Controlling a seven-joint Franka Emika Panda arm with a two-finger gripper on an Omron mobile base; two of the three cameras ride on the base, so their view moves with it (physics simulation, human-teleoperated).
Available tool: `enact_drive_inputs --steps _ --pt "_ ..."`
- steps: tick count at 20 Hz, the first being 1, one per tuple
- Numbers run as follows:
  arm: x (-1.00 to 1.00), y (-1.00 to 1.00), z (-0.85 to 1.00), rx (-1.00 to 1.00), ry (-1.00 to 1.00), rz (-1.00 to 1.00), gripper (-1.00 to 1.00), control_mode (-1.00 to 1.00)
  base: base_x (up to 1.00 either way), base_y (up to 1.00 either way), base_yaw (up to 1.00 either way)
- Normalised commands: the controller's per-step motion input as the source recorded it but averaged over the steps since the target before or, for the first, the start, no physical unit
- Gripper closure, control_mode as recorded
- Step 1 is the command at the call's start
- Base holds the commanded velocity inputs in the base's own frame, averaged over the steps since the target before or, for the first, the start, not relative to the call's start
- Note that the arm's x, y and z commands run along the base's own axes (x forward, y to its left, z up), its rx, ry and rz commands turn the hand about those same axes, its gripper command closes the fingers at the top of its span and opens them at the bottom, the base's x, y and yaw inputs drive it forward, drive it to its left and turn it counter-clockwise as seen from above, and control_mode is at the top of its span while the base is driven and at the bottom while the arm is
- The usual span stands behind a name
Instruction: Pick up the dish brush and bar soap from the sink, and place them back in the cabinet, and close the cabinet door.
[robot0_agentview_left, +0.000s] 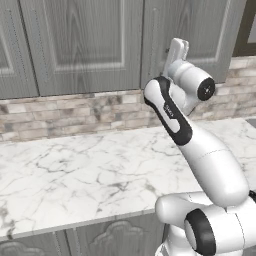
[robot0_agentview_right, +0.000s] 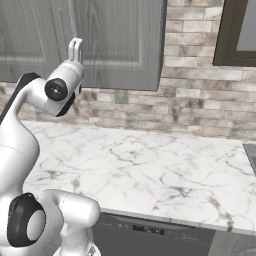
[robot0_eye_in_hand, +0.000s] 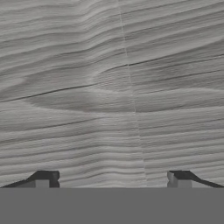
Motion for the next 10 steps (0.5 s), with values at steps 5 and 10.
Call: enact_drive_inputs --steps 5,10 --pt "0.29 0.00 0.00 0.00 0.00 -0.01 -1.00 -1.00 0.00 0.00 0.00" --pt "0.14 0.00 0.00 0.00 0.00 0.00 -1.00 -1.00 0.00 0.00 0.00"
